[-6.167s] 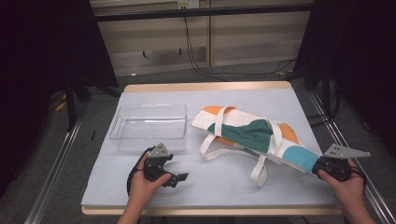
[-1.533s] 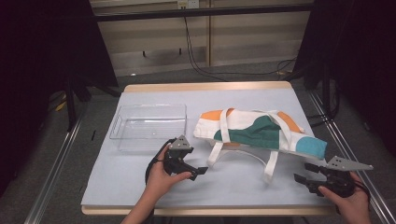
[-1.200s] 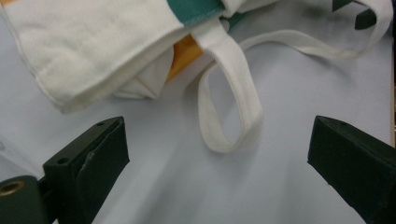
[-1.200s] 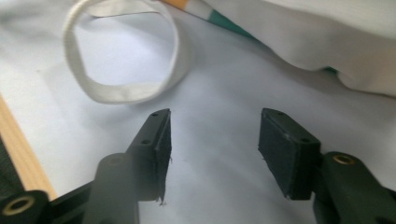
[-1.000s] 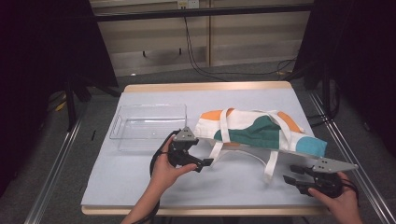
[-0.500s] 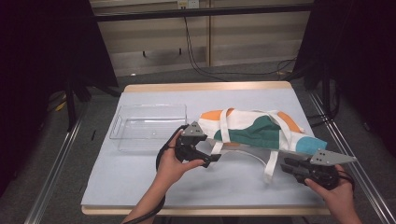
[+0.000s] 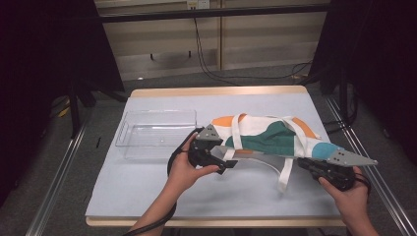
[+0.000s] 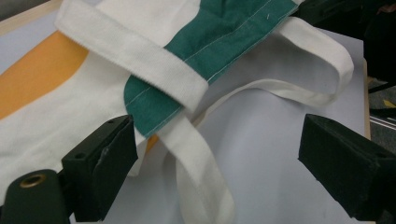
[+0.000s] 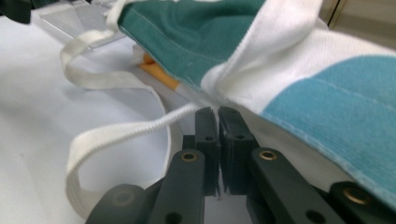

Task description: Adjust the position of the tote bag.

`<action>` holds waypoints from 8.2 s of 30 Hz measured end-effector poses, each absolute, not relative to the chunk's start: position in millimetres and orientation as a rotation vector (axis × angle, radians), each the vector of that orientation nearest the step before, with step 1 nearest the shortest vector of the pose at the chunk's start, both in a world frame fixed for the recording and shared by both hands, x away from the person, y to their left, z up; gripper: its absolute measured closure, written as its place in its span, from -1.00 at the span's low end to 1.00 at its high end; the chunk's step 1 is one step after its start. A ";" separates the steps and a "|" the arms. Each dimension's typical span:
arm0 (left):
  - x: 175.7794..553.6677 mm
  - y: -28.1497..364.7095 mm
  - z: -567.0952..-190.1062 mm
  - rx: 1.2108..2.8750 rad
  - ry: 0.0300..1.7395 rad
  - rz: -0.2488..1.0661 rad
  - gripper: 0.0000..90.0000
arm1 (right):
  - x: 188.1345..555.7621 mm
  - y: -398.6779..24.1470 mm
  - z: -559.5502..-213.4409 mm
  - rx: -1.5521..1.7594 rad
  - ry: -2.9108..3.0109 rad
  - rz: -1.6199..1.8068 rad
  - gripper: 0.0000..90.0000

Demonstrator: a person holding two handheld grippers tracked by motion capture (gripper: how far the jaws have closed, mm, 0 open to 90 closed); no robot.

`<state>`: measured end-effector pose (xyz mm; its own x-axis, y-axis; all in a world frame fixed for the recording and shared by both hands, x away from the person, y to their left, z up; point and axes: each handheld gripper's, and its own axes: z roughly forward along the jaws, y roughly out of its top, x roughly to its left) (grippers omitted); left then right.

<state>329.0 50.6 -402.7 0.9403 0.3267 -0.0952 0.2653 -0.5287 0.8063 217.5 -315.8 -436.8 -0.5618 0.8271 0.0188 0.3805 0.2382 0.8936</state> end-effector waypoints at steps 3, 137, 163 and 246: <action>329.9 42.7 -400.3 2.159 0.382 0.085 -0.75 | 218.1 -315.0 -432.5 1.100 2.043 1.288 0.91; 384.9 -36.8 -348.0 2.190 0.395 0.109 0.26 | 281.1 -259.5 -433.2 0.937 2.082 1.168 -0.10; 412.2 -47.5 -334.1 2.184 0.495 0.128 0.55 | 273.8 -264.3 -436.1 0.900 2.154 1.161 0.95; 431.5 -62.8 -326.1 2.191 0.520 0.117 0.70 | 269.3 -237.3 -434.4 0.780 2.341 1.241 0.94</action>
<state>431.5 -62.8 -326.1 0.9088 0.4060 -0.0961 0.3252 -0.5450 0.7728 269.3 -237.3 -434.4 -0.7747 0.6285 -0.0693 0.2954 0.4567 0.8392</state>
